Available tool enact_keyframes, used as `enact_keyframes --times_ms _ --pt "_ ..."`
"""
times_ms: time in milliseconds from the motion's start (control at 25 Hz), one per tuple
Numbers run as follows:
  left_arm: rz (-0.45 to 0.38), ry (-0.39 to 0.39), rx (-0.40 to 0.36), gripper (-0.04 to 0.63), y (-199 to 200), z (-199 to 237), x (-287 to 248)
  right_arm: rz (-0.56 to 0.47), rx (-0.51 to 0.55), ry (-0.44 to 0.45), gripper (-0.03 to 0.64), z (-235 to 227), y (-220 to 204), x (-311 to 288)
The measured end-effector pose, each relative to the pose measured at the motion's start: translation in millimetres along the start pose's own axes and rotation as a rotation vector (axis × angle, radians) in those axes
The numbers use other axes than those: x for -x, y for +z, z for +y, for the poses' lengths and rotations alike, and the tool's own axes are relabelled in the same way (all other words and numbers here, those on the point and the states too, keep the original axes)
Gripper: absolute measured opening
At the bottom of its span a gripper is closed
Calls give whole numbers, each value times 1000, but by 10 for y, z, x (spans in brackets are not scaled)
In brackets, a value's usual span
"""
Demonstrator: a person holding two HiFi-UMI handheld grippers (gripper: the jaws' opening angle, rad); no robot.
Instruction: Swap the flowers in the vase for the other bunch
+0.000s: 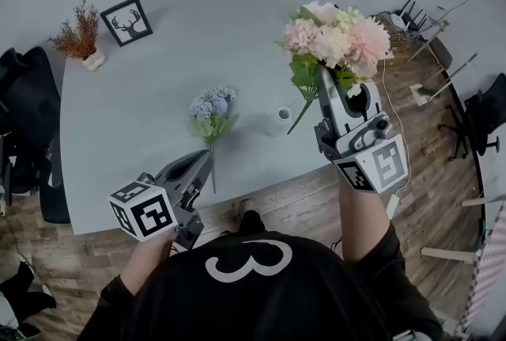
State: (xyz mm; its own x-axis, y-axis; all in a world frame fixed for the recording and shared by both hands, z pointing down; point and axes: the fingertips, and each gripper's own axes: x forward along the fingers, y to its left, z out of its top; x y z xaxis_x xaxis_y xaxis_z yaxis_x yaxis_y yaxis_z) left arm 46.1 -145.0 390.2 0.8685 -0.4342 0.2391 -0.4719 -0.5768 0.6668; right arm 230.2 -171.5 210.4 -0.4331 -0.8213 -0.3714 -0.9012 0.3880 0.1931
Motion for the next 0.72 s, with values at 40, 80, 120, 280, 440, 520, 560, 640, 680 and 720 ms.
enact_keyframes --times_ms 40,80,120,280,440,520,560,640,680,720 --pt "-4 2 -4 11 11 6 -16 -8 15 8 72 -14 17 -30" --pt "-6 4 -7 11 21 9 -31 -15 26 15 72 -28 31 -58" --pt "-7 5 -12 11 26 11 -45 -23 32 20 72 -40 39 -79" --pt "-5 7 -18 11 -14 57 -165 -45 38 26 72 -104 -62 -107" --pt "12 5 18 11 110 95 -302 4 32 31 72 -219 -304 -288" --pt "23 6 24 11 166 125 -332 29 19 25 72 -271 -407 -351" --pt "27 9 26 11 170 146 -345 32 16 26 72 -275 -429 -377" --pt "35 14 30 11 154 182 -371 22 19 45 72 -212 -357 -489" --pt "40 15 32 11 143 196 -384 21 27 53 72 -182 -346 -532" --pt "44 17 34 11 136 210 -398 31 35 52 72 -177 -413 -530"
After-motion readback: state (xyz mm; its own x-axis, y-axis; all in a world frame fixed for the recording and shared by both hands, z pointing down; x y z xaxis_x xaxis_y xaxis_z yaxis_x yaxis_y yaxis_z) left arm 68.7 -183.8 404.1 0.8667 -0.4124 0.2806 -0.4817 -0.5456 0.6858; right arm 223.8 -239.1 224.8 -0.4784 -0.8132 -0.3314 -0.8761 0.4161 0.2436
